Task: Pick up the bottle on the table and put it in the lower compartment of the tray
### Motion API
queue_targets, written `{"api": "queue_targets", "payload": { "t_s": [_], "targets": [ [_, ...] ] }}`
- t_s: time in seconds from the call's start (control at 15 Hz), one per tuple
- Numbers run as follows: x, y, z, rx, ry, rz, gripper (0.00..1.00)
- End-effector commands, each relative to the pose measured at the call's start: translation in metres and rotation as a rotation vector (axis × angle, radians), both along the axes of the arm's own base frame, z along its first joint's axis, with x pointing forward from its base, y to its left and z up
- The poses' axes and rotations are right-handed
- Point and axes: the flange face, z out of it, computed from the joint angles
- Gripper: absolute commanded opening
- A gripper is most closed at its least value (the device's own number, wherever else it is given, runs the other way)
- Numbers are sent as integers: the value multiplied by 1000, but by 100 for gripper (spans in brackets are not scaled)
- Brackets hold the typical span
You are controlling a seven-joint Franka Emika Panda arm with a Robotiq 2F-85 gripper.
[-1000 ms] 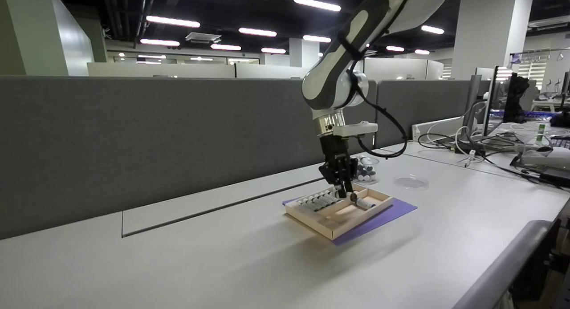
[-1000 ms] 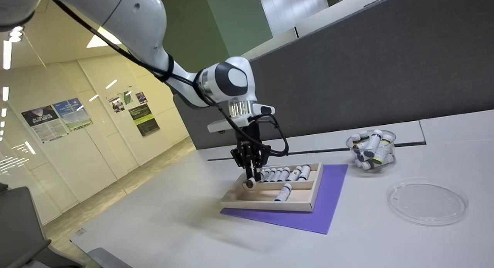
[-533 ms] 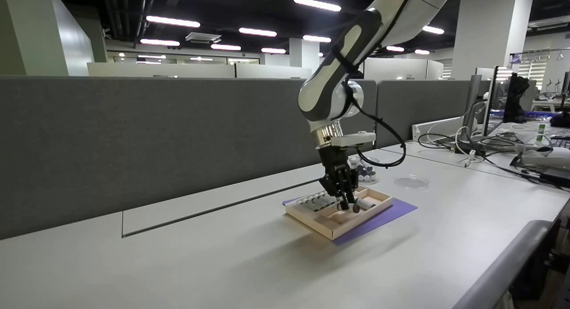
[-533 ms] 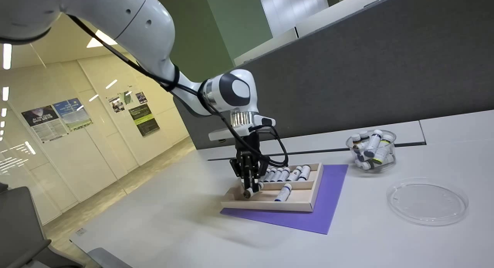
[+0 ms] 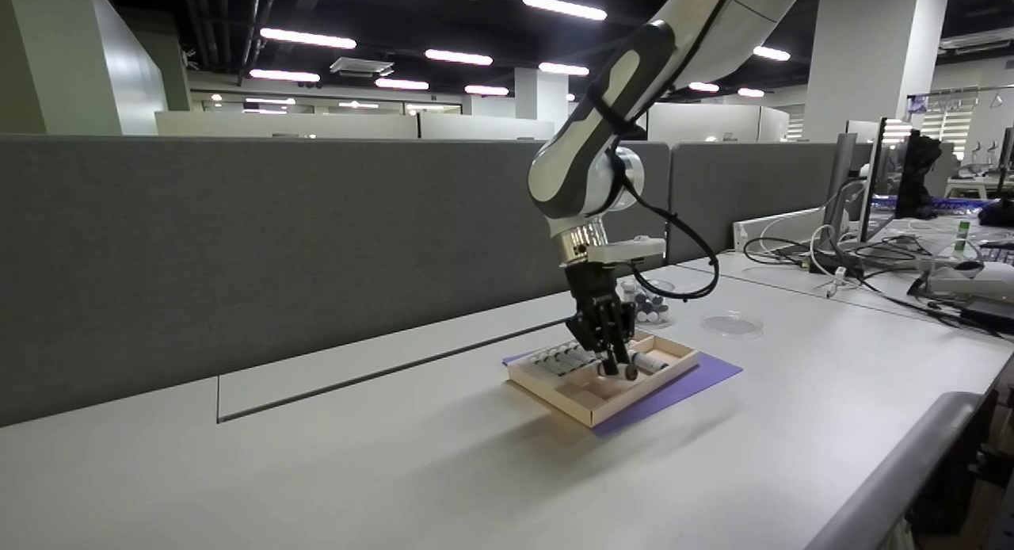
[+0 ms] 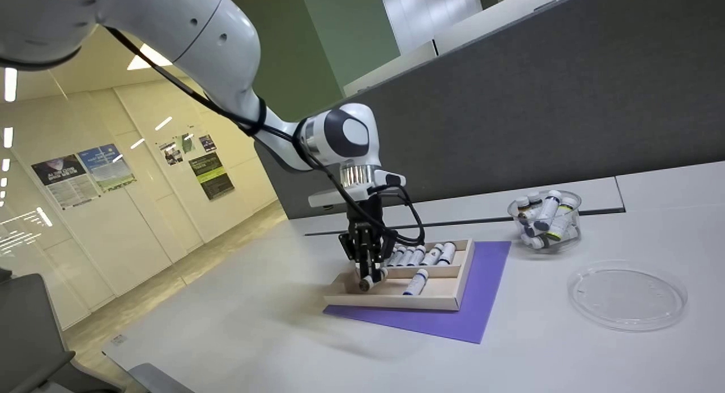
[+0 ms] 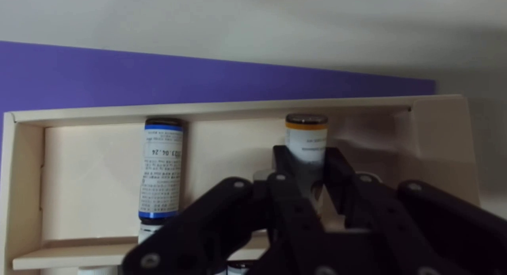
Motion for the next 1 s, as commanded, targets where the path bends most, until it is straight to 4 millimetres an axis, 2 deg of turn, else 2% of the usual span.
{"api": "queue_targets", "payload": {
  "t_s": [0.0, 0.07, 0.13, 0.2, 0.27, 0.67, 0.73, 0.93],
  "targets": [
    [6, 0, 0, 1, -14, 1, 5],
    [6, 1, -1, -3, -14, 5, 5],
    [5, 2, 0, 3, -3, 9, 45],
    [5, 3, 1, 1, -8, 13, 47],
    [5, 4, 4, 5, -15, 18, 52],
    [8, 31, 34, 44, -72, 93, 97],
    [9, 36, 45, 54, -86, 108, 100],
    [10, 46, 78, 63, -135, 147, 100]
  ]
}}
